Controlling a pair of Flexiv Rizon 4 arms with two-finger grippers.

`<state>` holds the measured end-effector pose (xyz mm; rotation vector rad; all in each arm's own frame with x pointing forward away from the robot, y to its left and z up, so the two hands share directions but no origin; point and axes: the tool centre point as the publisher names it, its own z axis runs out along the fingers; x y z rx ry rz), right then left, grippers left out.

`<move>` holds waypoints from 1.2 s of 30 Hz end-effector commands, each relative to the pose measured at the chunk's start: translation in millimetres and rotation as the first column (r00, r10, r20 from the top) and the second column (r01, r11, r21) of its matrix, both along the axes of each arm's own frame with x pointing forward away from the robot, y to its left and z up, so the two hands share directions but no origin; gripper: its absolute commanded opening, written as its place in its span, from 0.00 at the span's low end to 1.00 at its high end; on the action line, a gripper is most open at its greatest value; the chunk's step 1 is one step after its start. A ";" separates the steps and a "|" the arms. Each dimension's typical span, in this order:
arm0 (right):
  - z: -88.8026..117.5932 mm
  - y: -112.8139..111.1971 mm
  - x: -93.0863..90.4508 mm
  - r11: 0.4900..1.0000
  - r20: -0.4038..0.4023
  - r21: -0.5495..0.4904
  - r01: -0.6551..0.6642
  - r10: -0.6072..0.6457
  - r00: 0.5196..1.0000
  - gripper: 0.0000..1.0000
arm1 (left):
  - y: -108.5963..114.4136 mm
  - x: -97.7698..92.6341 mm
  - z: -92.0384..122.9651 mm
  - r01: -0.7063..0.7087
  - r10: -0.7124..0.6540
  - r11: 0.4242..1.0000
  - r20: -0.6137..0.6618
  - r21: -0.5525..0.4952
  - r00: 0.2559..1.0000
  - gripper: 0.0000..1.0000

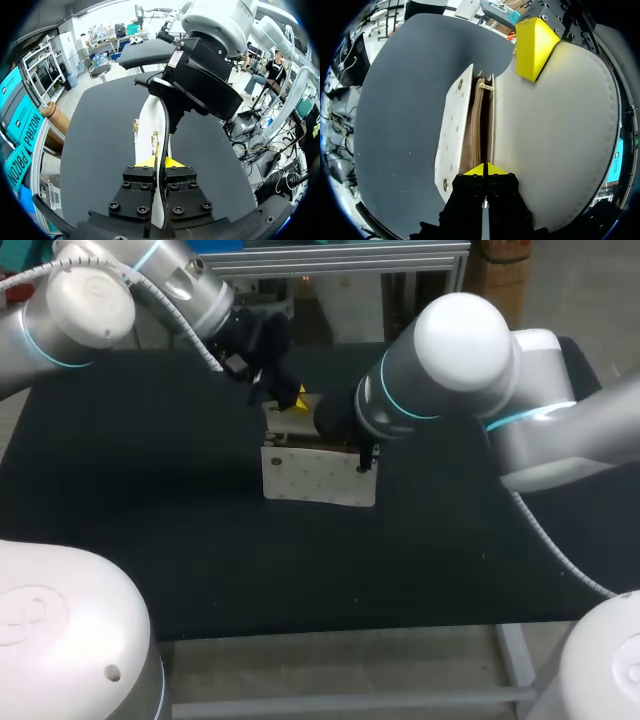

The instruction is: Pick up the bag, open it, inspect its contents, close it, and place it on the opposite side

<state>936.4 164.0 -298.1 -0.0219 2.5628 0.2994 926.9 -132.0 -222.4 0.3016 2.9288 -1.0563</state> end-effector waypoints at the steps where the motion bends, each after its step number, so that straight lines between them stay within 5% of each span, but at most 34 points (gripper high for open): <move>1: -7.2 3.7 4.4 1.000 -0.024 -0.009 -0.002 0.001 1.000 0.00 | -1.6 -3.0 1.2 -0.002 0.002 1.000 0.002 -0.001 1.000 0.00; 22: -26.4 15.1 -9.5 0.998 -0.127 -0.036 -0.049 0.044 0.991 0.00 | 3.5 -5.6 -0.7 -0.014 0.014 1.000 0.010 -0.012 1.000 0.00; 36: -28.0 20.5 6.1 0.998 -0.136 -0.059 -0.022 0.014 0.991 0.00 | 4.6 -10.0 -0.1 -0.006 0.006 1.000 0.013 -0.016 1.000 0.00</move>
